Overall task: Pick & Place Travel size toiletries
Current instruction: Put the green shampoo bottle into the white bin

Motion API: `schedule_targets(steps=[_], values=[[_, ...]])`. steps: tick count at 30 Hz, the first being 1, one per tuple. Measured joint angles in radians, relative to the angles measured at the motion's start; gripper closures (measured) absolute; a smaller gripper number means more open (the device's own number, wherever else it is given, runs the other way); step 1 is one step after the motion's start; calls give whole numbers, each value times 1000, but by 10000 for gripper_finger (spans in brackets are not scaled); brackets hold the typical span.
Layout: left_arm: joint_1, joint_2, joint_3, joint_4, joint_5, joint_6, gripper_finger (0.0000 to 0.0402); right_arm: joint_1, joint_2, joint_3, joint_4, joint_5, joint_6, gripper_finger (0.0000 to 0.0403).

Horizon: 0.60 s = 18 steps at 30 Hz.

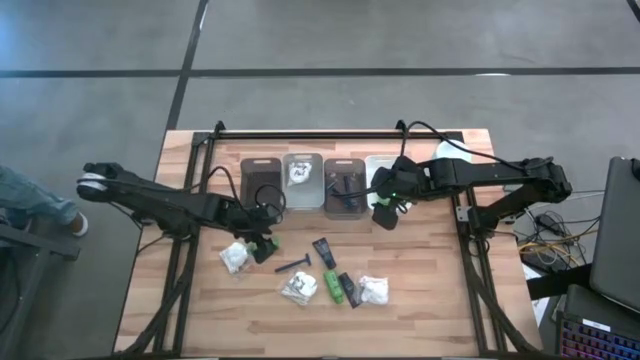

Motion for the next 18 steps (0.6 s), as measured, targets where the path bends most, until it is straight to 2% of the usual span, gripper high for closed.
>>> schedule_targets(steps=[10, 18], values=[[0, 35, 2, 69, 9, 3, 115, 1, 0, -3, 12, 0, 2, 80], [0, 1, 6, 56, 40, 0, 115, 1, 0, -4, 15, 0, -2, 81]])
